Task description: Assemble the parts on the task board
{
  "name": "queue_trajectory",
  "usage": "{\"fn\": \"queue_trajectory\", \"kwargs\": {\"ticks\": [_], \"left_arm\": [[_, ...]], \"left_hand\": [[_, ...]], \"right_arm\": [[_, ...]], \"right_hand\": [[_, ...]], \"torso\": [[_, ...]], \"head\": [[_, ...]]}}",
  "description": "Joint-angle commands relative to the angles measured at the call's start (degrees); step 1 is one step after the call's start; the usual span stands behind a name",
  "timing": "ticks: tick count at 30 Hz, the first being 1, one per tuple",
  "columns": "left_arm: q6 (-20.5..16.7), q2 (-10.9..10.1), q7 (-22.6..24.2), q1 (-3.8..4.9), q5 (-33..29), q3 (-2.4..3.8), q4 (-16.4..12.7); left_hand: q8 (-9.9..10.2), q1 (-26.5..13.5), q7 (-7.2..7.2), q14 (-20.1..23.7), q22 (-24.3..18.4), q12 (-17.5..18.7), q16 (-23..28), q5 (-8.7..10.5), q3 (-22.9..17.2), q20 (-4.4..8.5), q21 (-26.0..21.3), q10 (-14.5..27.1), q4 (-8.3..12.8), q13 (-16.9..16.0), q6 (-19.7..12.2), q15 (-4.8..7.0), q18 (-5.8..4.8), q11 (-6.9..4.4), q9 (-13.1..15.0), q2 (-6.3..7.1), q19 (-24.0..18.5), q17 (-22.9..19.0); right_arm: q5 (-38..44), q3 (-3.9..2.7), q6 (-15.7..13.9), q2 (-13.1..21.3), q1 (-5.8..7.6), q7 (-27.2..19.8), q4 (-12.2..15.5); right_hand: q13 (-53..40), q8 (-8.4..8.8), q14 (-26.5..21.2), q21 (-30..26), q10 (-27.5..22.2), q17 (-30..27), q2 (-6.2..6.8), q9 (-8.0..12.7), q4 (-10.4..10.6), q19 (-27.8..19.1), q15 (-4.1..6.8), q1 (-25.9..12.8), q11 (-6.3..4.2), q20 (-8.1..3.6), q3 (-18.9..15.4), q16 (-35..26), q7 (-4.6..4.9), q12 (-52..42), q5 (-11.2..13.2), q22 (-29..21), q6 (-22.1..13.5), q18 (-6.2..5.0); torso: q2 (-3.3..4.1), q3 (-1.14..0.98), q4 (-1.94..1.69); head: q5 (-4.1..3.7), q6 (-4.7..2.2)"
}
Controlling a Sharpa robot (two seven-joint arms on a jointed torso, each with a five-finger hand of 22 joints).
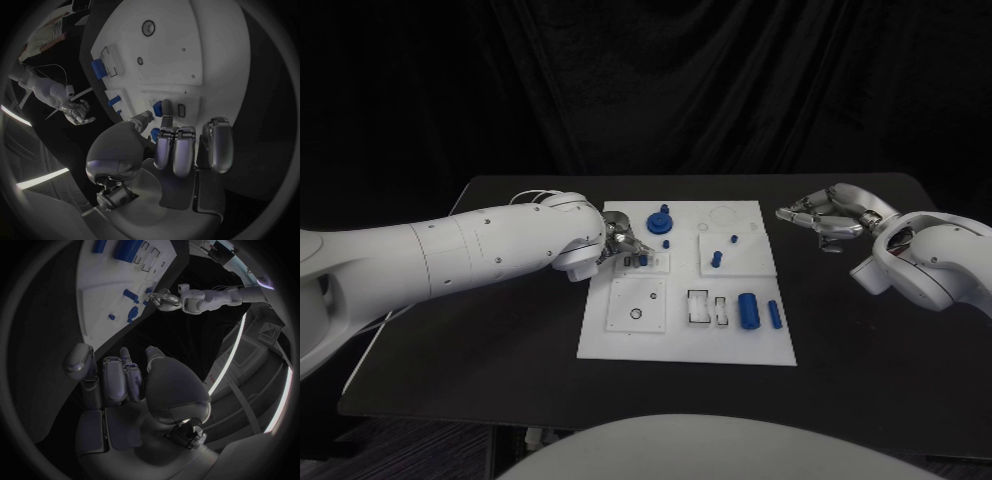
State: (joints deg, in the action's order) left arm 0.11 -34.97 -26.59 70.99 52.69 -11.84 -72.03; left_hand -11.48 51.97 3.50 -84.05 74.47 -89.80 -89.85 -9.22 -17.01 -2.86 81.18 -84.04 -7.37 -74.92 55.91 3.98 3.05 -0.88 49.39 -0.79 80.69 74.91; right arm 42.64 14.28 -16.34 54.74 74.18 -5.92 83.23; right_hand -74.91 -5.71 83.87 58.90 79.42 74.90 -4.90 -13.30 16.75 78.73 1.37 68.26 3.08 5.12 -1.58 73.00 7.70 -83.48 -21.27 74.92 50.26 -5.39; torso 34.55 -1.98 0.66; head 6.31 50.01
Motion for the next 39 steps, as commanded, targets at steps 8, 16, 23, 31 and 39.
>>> {"fn": "queue_trajectory", "kwargs": {"ticks": [8,16,23,31,39], "left_arm": [[1.10,-0.21,-0.54,-0.50,-0.22,-0.24,-0.02],[-1.52,-0.75,0.89,-0.51,-0.08,-0.24,-0.63],[-7.48,-3.25,3.29,-0.10,5.85,-0.19,-3.59],[-9.51,-6.05,4.11,4.14,9.14,-0.07,-6.84],[-6.08,-6.13,3.71,7.01,9.79,-0.07,-5.86]], "left_hand": [[0.83,-0.92,0.38,-5.95,0.15,-0.20,-0.15,1.30,3.15,-0.10,-0.19,-5.96,-2.02,-15.08,0.46,-0.53,0.81,0.56,0.20,-0.30,-0.17,15.09],[-2.19,-0.49,-0.45,-5.95,0.96,-0.20,-0.15,3.61,7.59,0.34,0.02,-5.96,-4.89,-15.08,1.50,0.00,0.69,-0.10,4.82,-1.41,0.34,15.09],[-6.44,2.43,-1.41,-5.95,2.86,-0.20,-0.15,2.28,10.49,1.07,0.94,-5.96,-5.58,-15.08,0.83,0.73,0.28,-0.89,12.07,-2.13,1.59,15.09],[-8.77,4.95,-2.39,-5.95,4.65,-0.20,-0.15,0.80,11.62,1.66,1.94,-5.96,-5.30,-15.08,2.58,1.40,-0.14,-1.75,15.56,-2.49,2.66,15.09],[-8.11,6.26,-2.71,-5.95,4.68,-0.20,-0.15,0.10,11.54,1.94,1.87,-5.96,-4.94,-15.08,3.50,1.69,-0.13,-2.07,15.31,-2.94,2.60,15.09]], "right_arm": [[0.34,-0.04,1.24,0.03,-0.17,1.39,-0.01],[0.38,-0.04,1.41,0.13,-0.18,1.41,0.06],[0.45,-0.04,1.06,0.50,-0.18,1.25,0.29],[1.13,-0.04,0.44,0.78,-0.17,1.49,0.41],[1.32,-0.04,0.27,0.31,-0.17,1.29,0.50]], "right_hand": [[-3.45,-0.38,0.66,-0.33,-0.35,1.61,-0.03,0.08,-0.09,-0.28,-0.42,0.43,0.09,-0.04,-0.40,-0.21,0.06,0.29,-0.36,2.54,0.40,-1.06],[-3.36,-0.40,0.62,-0.45,-0.45,1.55,0.00,0.09,-0.09,-0.33,-0.42,0.39,0.09,-0.03,-0.49,-0.28,0.05,0.36,-0.36,2.50,0.44,-1.08],[-3.30,-0.40,0.59,-0.49,-0.51,1.50,0.01,0.09,-0.08,-0.35,-0.42,0.37,0.09,-0.03,-0.55,-0.34,0.05,0.40,-0.35,2.48,0.46,-1.09],[-3.31,-0.39,0.57,-0.54,-0.51,1.49,0.03,0.10,-0.08,-0.37,-0.42,0.33,0.09,-0.03,-0.63,-0.35,0.05,0.39,-0.35,2.47,0.46,-1.09],[-3.28,-0.41,0.57,-0.51,-0.54,1.50,0.04,0.11,-0.07,-0.36,-0.42,0.29,0.09,-0.02,-0.72,-0.34,0.05,0.41,-0.35,2.49,0.50,-1.09]], "torso": [[0.02,0.02,-0.01],[0.06,0.02,0.02],[0.07,0.03,0.01],[0.05,0.06,0.08],[0.07,-0.05,0.34]], "head": [[0.09,-0.01],[0.29,-0.01],[0.71,-0.01],[0.77,-0.01],[1.20,-0.01]]}}
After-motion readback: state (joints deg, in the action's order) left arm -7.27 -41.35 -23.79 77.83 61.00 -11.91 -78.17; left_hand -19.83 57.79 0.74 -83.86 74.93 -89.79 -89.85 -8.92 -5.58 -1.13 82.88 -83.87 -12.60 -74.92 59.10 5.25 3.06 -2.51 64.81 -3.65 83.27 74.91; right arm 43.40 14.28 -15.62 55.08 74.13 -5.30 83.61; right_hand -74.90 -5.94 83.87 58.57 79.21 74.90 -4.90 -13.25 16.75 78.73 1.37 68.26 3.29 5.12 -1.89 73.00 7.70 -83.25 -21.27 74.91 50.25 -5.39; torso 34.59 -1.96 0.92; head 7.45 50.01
